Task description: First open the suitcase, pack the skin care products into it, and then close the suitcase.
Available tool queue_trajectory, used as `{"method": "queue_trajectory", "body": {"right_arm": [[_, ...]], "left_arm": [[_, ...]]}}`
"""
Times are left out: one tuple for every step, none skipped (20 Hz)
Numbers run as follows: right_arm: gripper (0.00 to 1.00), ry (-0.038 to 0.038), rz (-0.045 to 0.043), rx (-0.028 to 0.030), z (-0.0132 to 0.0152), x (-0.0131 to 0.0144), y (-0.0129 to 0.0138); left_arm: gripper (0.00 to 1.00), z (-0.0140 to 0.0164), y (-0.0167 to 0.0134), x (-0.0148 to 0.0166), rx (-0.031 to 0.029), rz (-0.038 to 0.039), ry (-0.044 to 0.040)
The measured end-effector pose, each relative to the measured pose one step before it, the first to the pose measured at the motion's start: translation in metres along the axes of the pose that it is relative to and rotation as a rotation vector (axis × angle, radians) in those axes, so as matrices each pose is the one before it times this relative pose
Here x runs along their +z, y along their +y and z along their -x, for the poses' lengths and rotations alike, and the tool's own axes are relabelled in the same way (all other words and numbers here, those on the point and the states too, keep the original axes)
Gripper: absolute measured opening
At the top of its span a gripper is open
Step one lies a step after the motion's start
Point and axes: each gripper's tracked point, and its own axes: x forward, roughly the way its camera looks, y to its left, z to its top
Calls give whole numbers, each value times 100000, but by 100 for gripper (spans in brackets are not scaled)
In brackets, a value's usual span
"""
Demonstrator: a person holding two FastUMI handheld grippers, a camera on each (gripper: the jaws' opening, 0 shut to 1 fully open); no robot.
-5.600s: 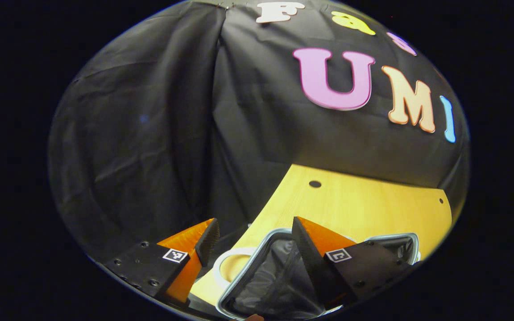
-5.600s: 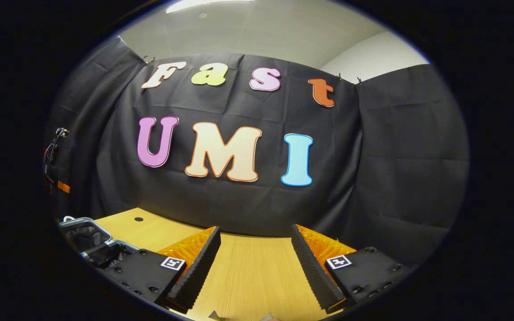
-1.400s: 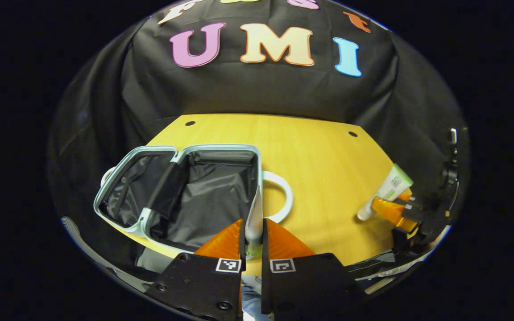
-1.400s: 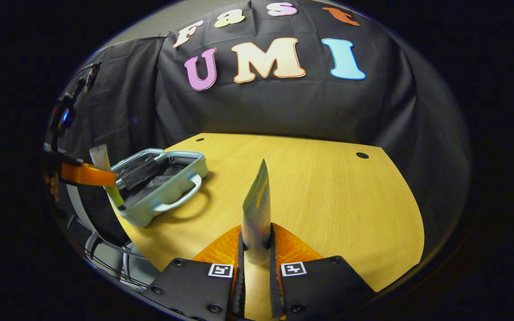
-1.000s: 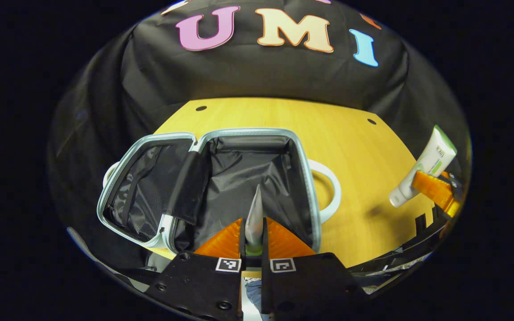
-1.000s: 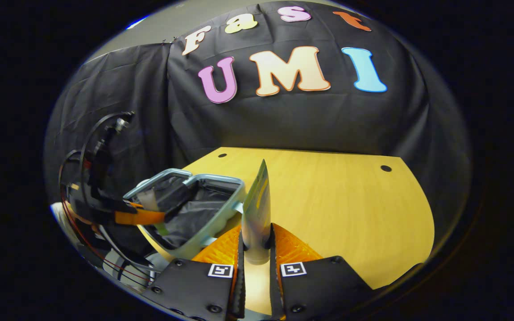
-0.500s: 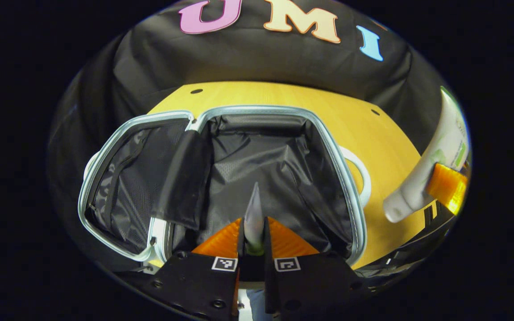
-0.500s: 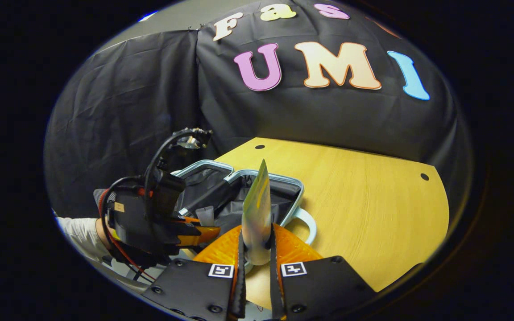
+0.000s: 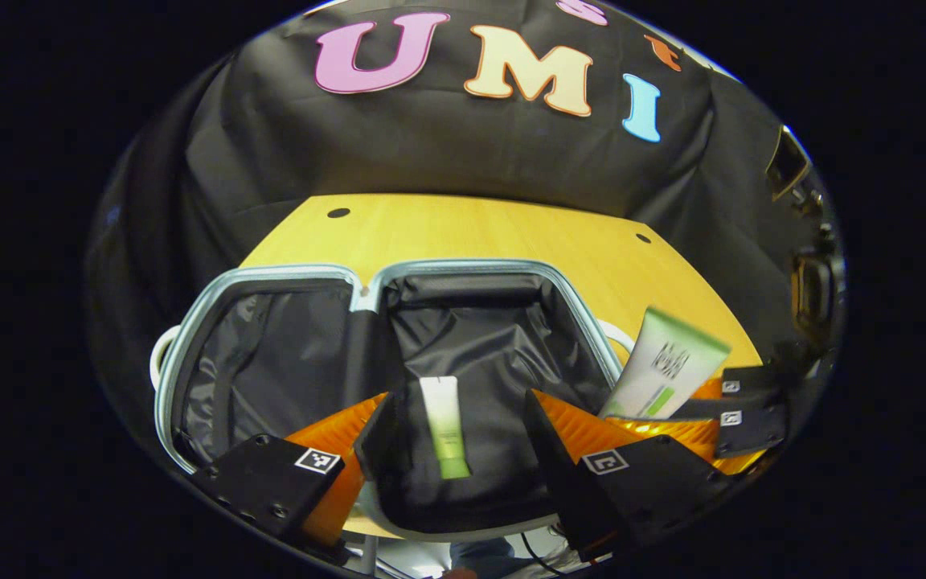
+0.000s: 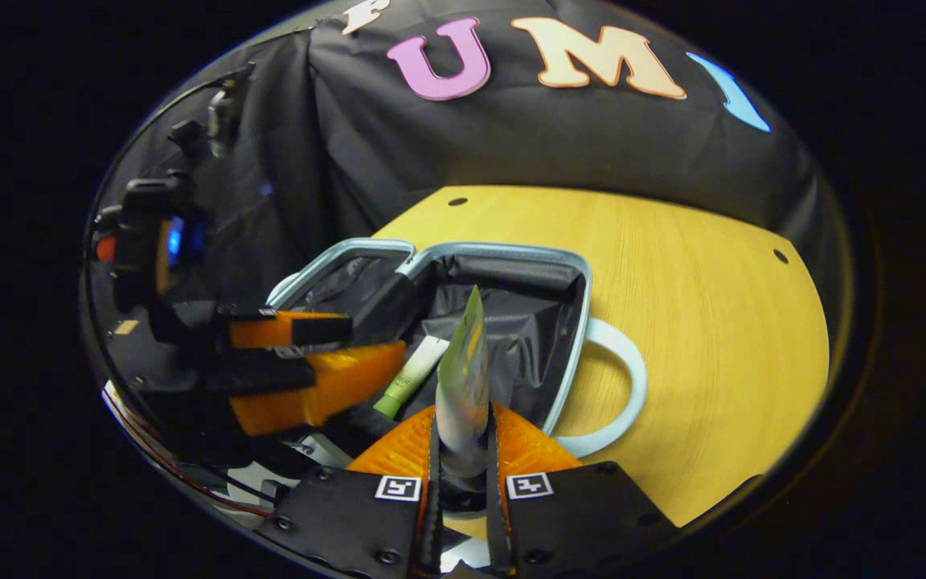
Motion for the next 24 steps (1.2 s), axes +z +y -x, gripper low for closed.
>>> {"method": "queue_trajectory", "body": {"right_arm": [[24, 2650, -1247, -2366, -523, -516, -17], [25, 2020, -567, -2677, -482, -519, -296], [27, 1672, 14, -2535, -46, -319, -86], [25, 533, -415, -1745, -363, -184, 24], [32, -888, -824, -10, -126, 335, 518], [32, -818, -675, 501, -221, 366, 318], [35, -1448, -889, -64, -79, 552, 186], [30, -1553, -663, -741, 86, 614, 69], [29, -1676, -609, 26, -100, 643, 154], [34, -2055, -345, -83, 326, 782, 81], [47, -2483, -234, 1267, 173, 824, 458], [59, -2738, 229, 1126, 303, 824, 212], [79, -2698, 527, 259, 1775, 788, -239], [99, -2952, 1436, -2372, -410, 1021, -374], [98, -2711, 1565, -1937, -308, 615, -631], [98, -2309, 1026, -1617, 419, 729, -517], [98, -2024, 716, -1408, 414, 607, -549], [98, -1801, 469, -1558, 407, 659, -667], [98, -1368, -104, -1559, 536, 741, -870], [98, -969, -437, -2130, 266, 393, -876], [98, -1303, -970, -2693, 90, 290, -974], [98, -870, -1463, -3001, 170, 349, -1018], [98, -276, -1607, -2361, 64, 77, -841], [98, 162, -1393, -1977, 70, -118, -647]], "left_arm": [[93, 258, 1204, 208, 736, 892, -994], [93, 290, 1409, 348, 1492, 856, -1462], [93, 192, 1525, 111, 1958, 847, -796], [94, 207, 1579, 29, 1946, 1326, 23], [94, 174, 1627, -53, 1805, 1624, 195], [94, 153, 1636, 102, 2081, 1792, -86], [94, 97, 1393, 115, 1808, 1298, 206], [94, 49, 1456, 65, 1681, 1162, 451], [94, 202, 1381, 225, 2471, 879, -384], [94, 74, 1445, 500, 2137, 846, -846], [94, 181, 1369, 665, 2007, 1123, -968], [94, -10, 1314, 727, 1627, 863, -963], [94, -62, 1424, 631, 2133, 307, -931], [94, -21, 1540, 670, 2802, -216, -724], [94, -186, 1656, 691, 2798, -392, -651], [94, -176, 1626, 684, 2719, -181, -477], [94, -250, 1325, 424, 2271, 129, 91], [94, -376, 1421, 535, 2093, 417, -114], [95, -258, 1254, 73, 1834, 265, 717], [95, -585, 1354, 15, 2458, -303, 577], [95, -779, 1355, -371, 3127, -1295, 1272], [95, -807, 1255, -484, 2302, -402, 1802], [95, -580, 866, -475, 1682, 819, 2258], [95, -708, 866, -483, 1177, 1484, 2640]]}}
